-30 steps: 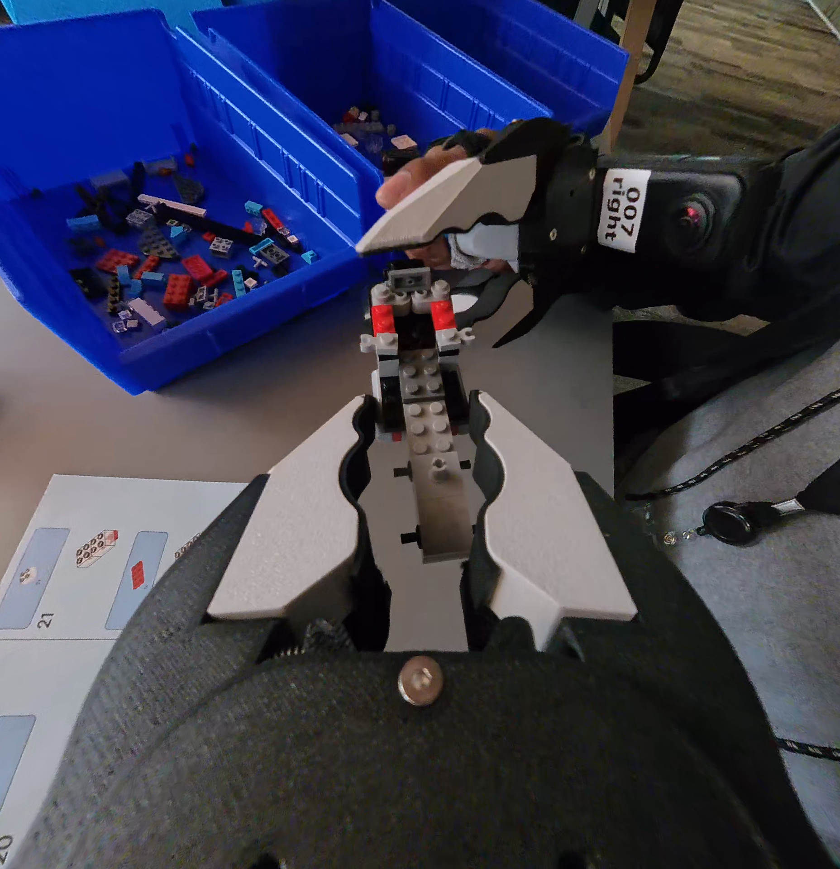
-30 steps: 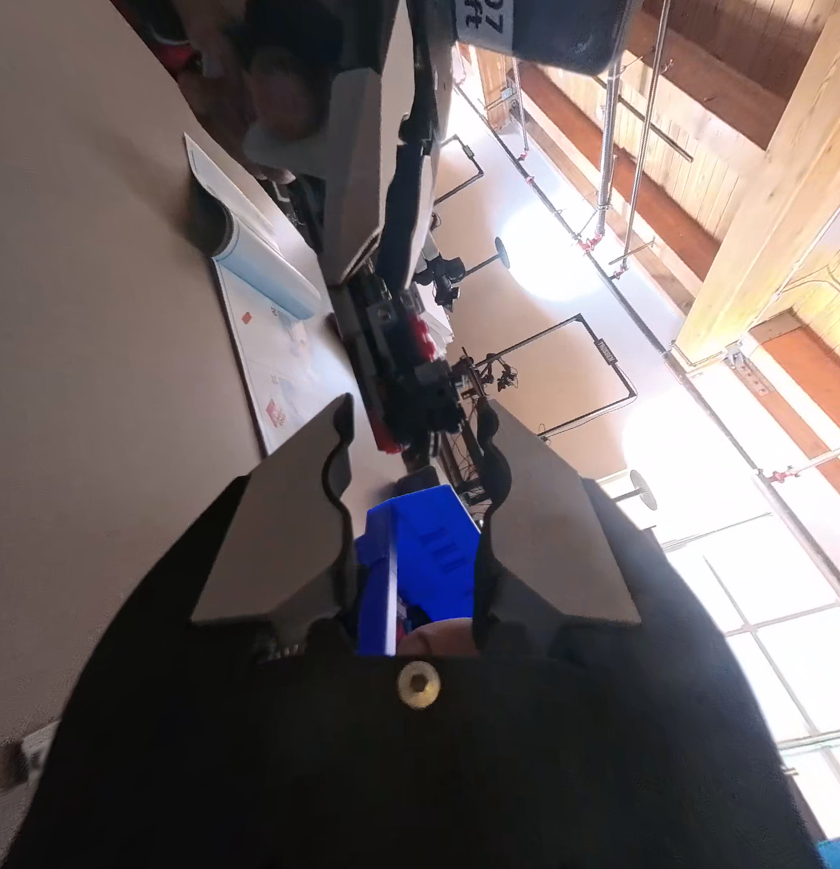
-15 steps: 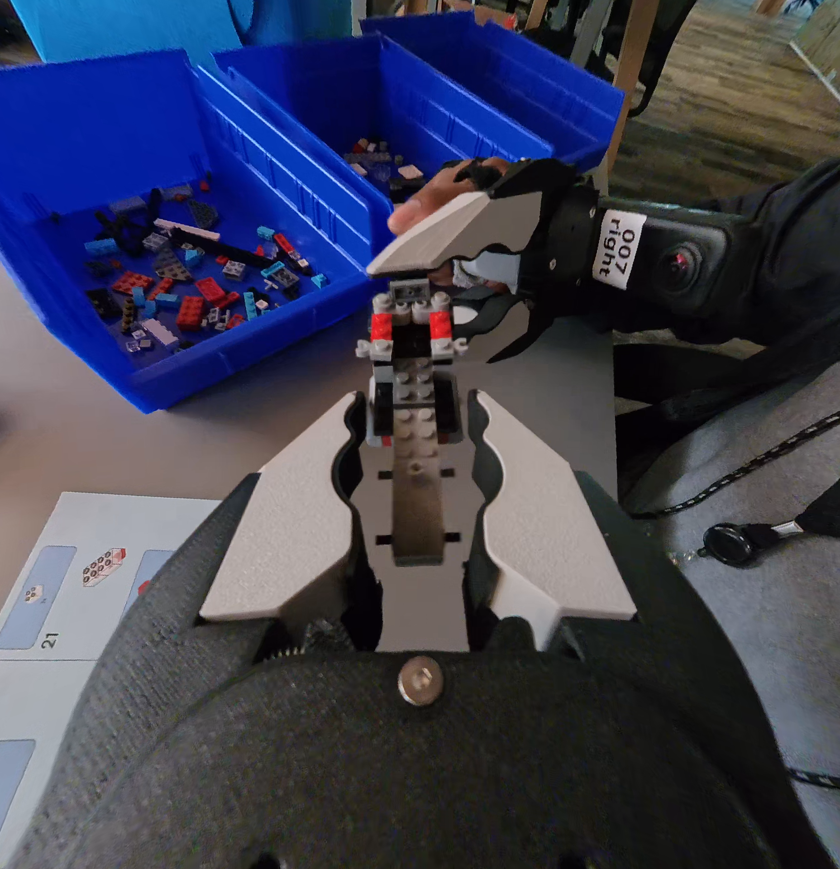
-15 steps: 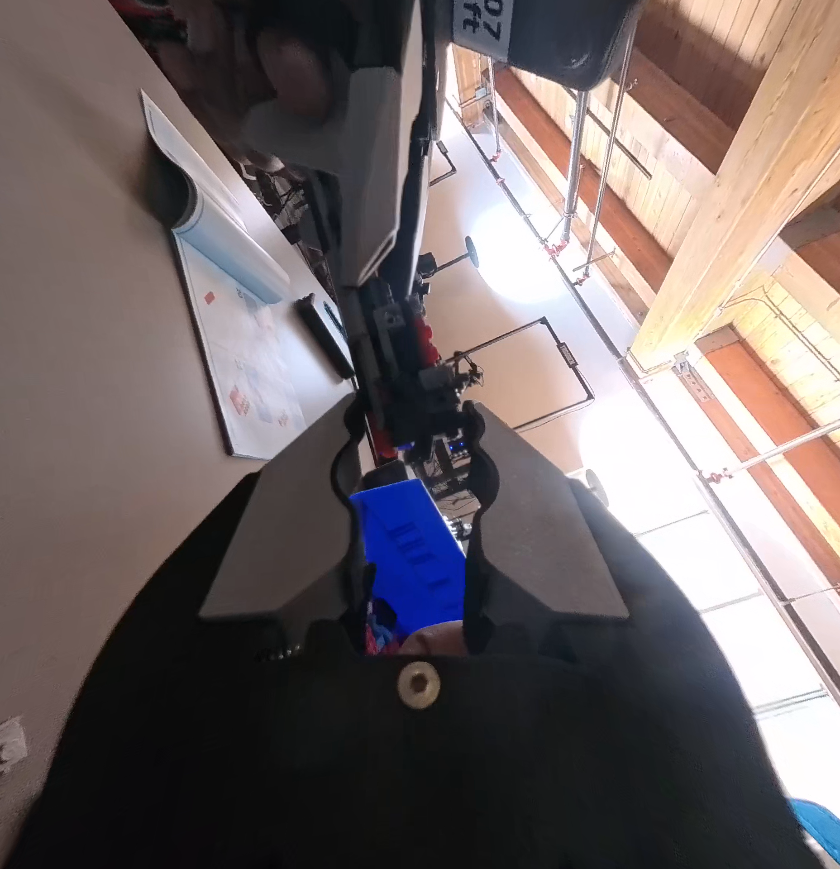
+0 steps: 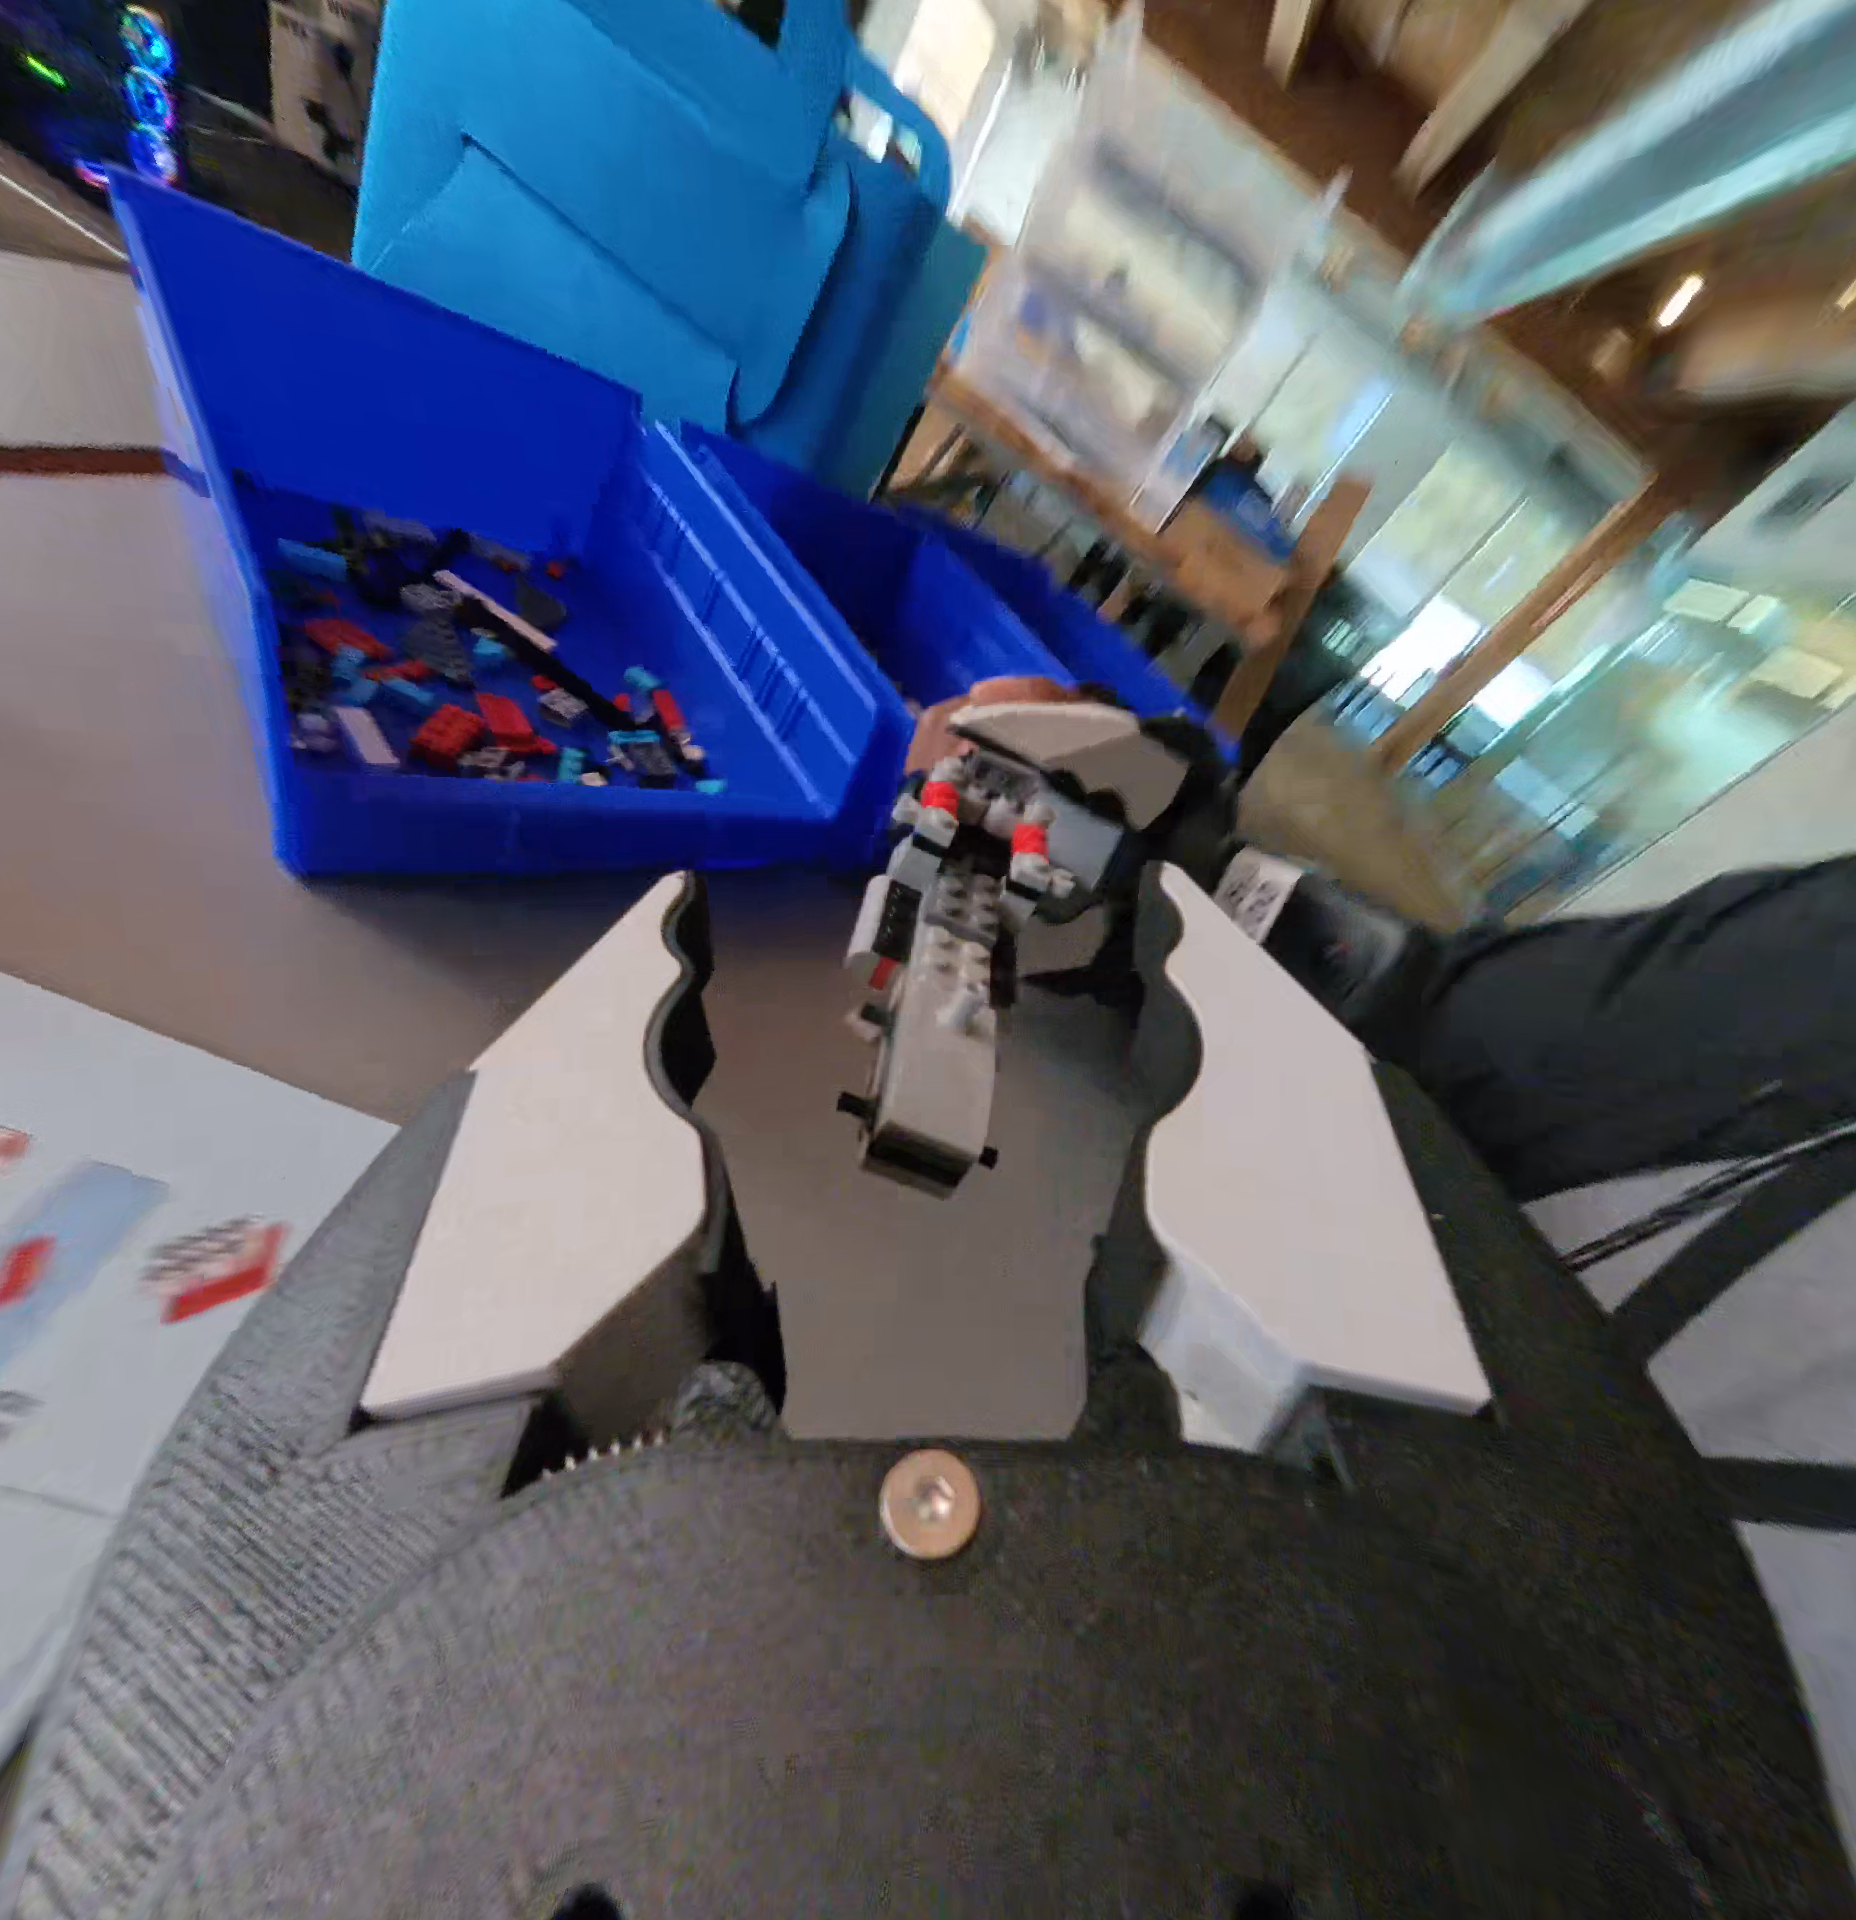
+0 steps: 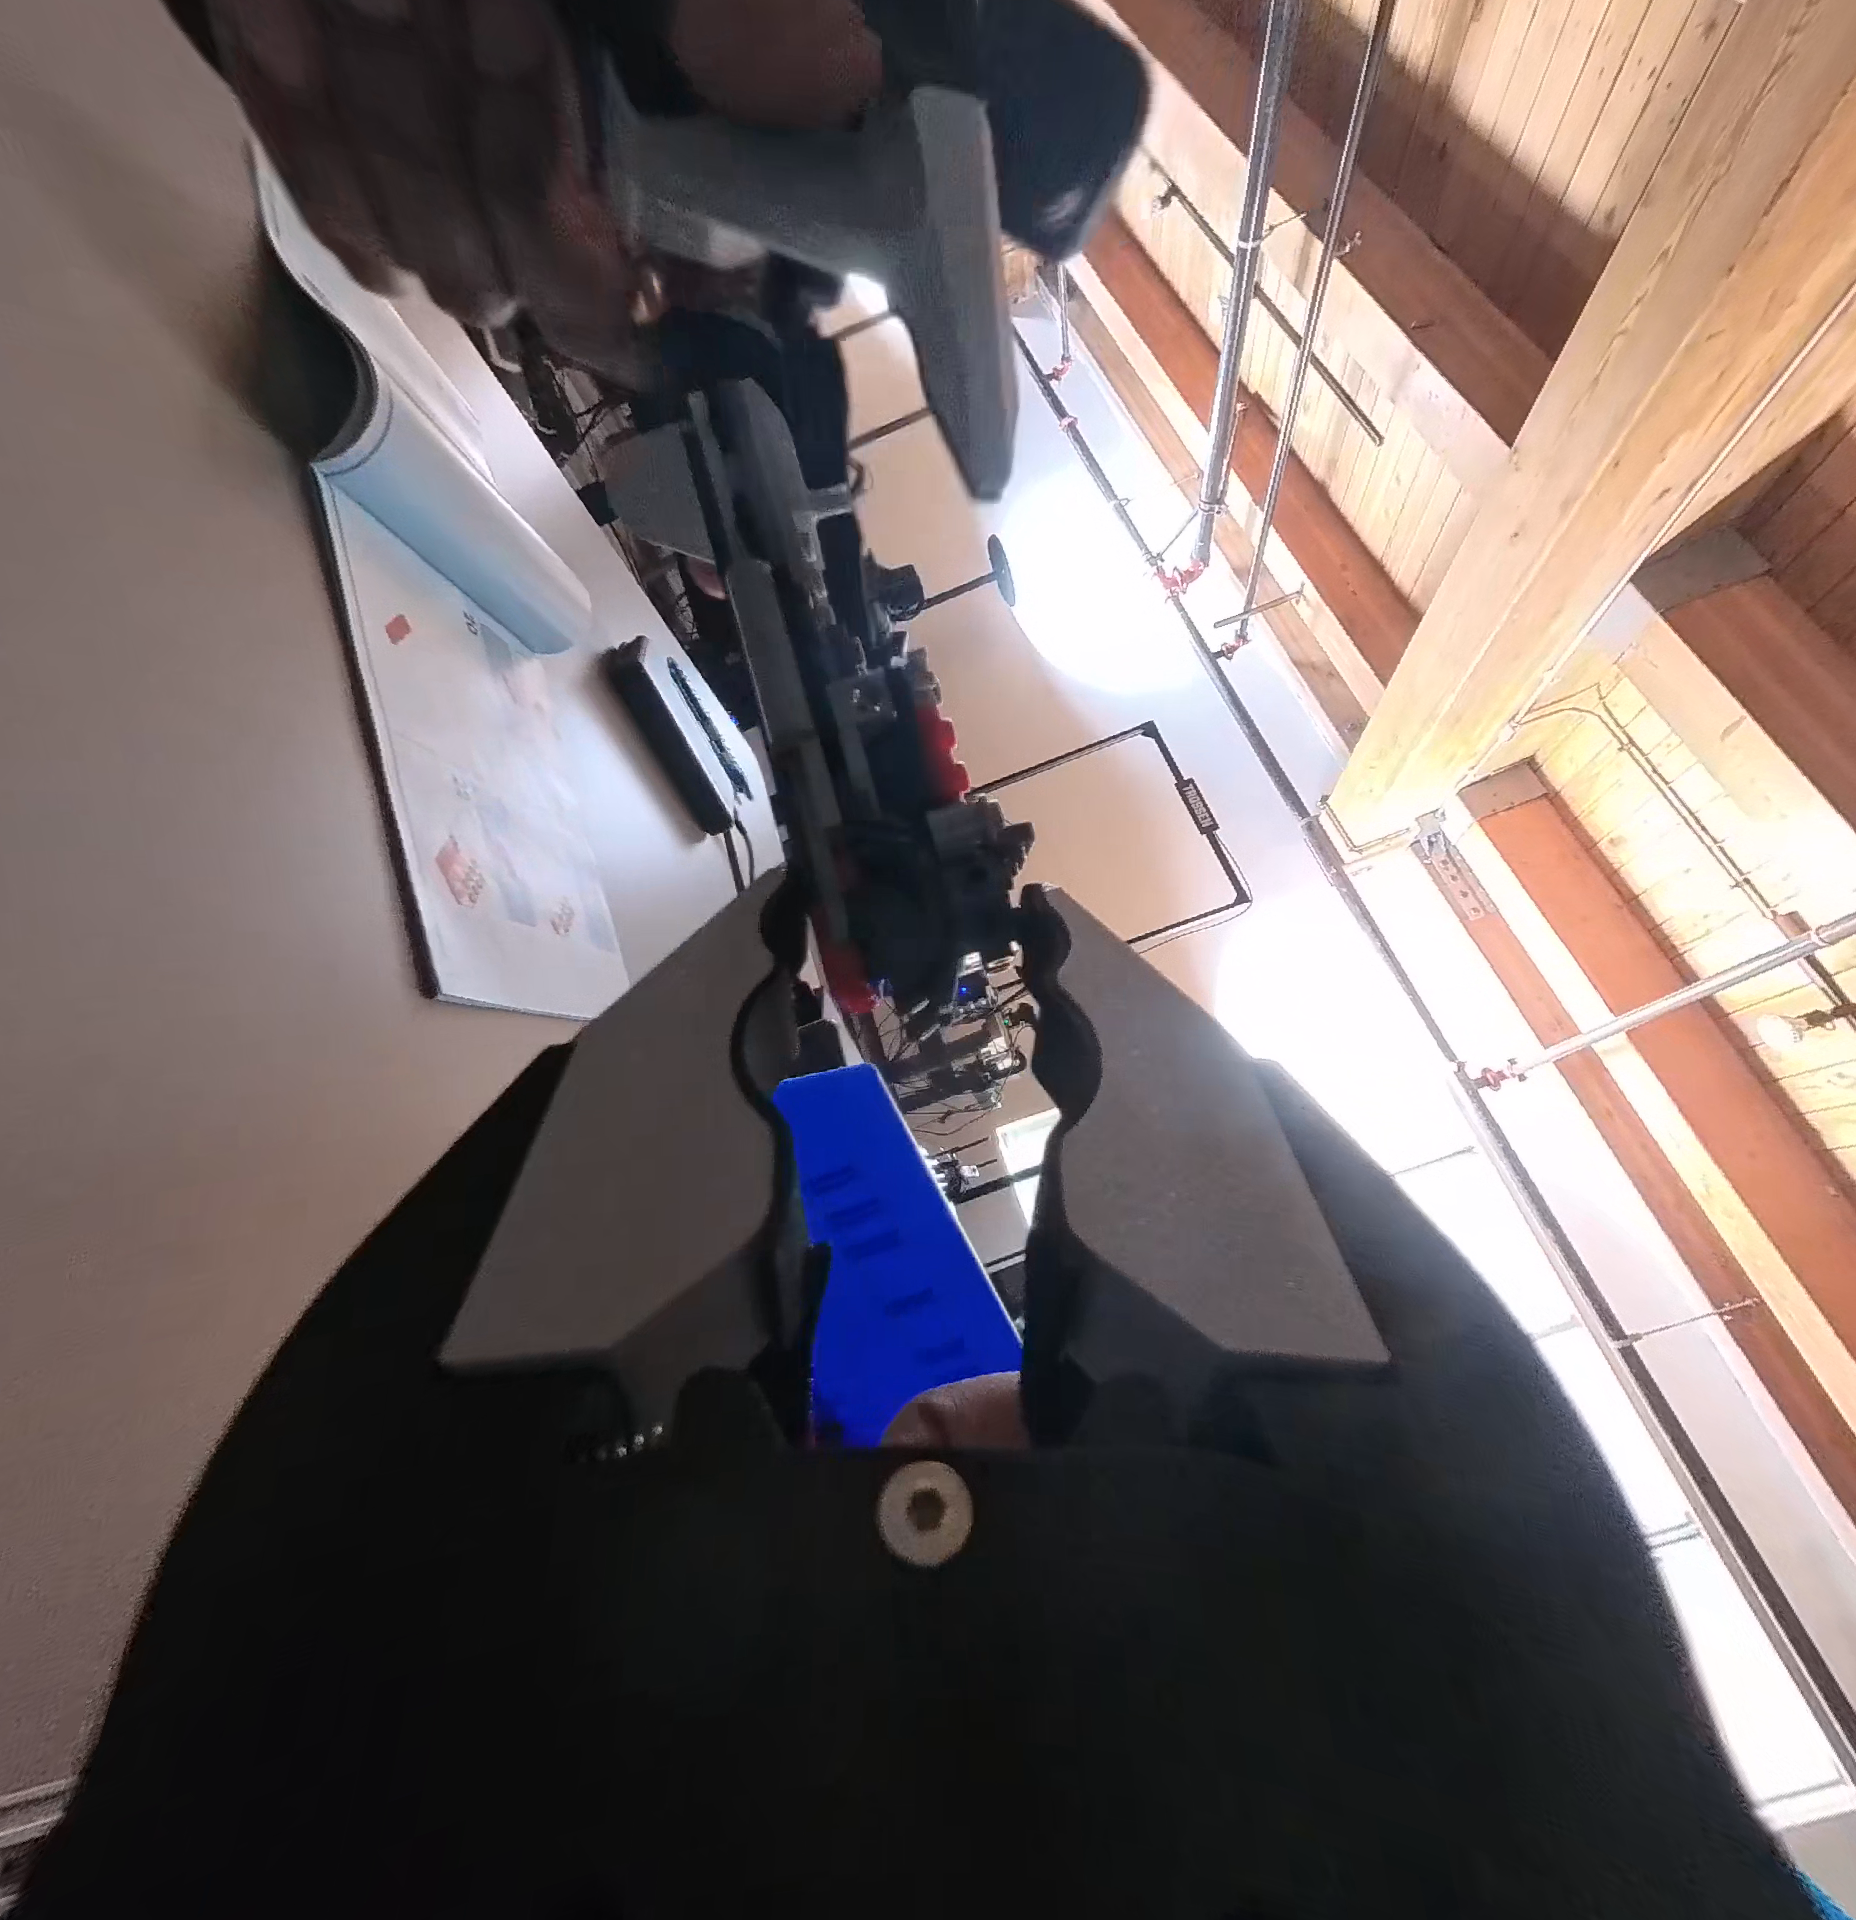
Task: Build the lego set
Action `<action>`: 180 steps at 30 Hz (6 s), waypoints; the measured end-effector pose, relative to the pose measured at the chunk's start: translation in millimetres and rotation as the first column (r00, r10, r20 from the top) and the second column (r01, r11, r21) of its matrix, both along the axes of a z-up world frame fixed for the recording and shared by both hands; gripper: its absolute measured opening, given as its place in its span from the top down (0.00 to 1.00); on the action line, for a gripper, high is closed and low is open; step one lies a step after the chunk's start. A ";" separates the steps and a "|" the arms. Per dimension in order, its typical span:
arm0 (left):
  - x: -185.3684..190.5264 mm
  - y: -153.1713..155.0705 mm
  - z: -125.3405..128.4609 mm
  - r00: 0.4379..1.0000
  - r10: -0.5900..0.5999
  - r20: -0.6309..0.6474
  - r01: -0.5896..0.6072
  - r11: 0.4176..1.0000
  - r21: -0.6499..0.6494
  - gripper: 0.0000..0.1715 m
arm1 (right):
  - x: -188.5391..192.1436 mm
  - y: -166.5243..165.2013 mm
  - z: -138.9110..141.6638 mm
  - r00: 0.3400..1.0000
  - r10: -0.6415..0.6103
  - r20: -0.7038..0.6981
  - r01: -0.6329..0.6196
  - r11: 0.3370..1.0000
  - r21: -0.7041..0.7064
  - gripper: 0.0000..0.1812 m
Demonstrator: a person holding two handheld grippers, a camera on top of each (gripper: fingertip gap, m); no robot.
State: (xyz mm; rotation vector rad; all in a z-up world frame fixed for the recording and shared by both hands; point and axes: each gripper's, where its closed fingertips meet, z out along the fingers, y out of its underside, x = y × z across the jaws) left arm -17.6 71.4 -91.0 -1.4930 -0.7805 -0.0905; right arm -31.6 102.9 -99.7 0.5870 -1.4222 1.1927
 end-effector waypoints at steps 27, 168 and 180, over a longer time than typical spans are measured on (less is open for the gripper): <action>-3.5 44.9 -8.6 0.941 0.018 -0.337 0.014 0.996 0.091 0.67 | 1.8 -7.9 4.9 0.998 0.044 0.052 -0.043 0.999 -0.032 0.76; -102.3 11.2 -33.4 0.911 0.033 -0.411 -0.102 0.984 -0.146 0.71 | -86.3 -6.0 1.0 0.332 0.223 0.917 0.239 0.920 -0.310 0.83; -101.4 20.8 -41.3 0.899 0.029 -0.436 -0.128 0.971 -0.200 0.71 | -91.1 -6.6 -16.0 0.183 0.170 0.968 0.331 0.917 -0.224 0.87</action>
